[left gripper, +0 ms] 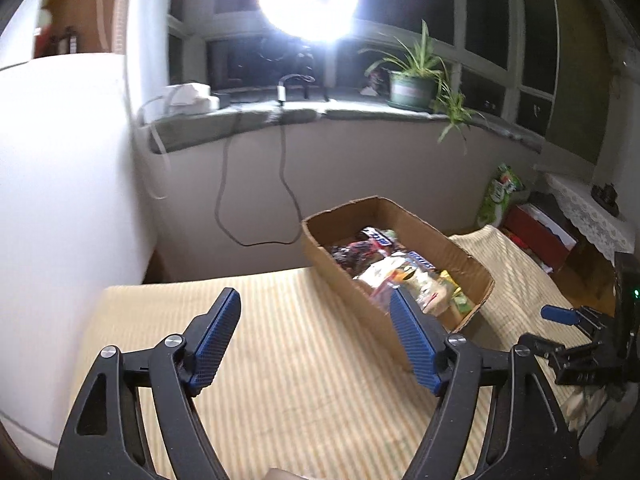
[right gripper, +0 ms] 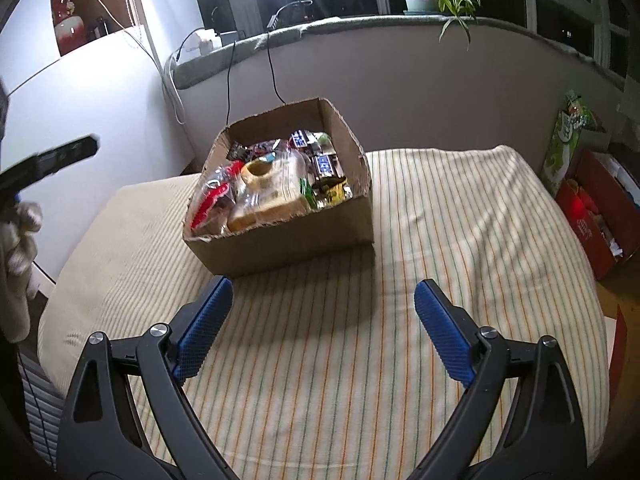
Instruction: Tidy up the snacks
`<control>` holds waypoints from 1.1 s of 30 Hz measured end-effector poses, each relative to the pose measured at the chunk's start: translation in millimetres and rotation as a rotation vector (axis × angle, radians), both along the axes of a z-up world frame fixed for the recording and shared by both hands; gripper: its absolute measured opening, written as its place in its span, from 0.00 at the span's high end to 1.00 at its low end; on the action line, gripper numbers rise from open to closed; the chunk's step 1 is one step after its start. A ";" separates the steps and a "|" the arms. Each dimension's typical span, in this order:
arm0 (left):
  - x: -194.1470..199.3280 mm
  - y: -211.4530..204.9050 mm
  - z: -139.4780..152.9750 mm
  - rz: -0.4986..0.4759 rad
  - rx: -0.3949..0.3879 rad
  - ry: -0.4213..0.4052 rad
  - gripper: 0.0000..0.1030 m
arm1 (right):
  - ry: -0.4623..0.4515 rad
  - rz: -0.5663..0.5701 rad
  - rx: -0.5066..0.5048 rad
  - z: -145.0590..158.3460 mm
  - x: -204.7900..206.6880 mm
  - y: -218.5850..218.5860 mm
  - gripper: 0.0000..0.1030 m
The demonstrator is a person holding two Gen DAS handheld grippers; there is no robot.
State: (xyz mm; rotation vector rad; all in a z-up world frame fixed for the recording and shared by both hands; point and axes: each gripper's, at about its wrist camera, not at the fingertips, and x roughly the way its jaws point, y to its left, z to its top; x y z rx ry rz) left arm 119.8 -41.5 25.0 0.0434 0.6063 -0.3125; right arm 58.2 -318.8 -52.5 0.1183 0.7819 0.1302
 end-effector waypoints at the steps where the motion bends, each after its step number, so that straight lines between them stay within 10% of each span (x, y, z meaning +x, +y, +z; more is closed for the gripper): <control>1: -6.6 5.0 0.0 0.015 -0.006 -0.005 0.25 | -0.001 -0.002 0.001 0.6 0.2 1.1 0.08; 33: -64.7 15.5 -51.5 0.124 0.025 0.069 0.21 | -0.064 -0.048 -0.158 13.0 -7.7 33.3 0.00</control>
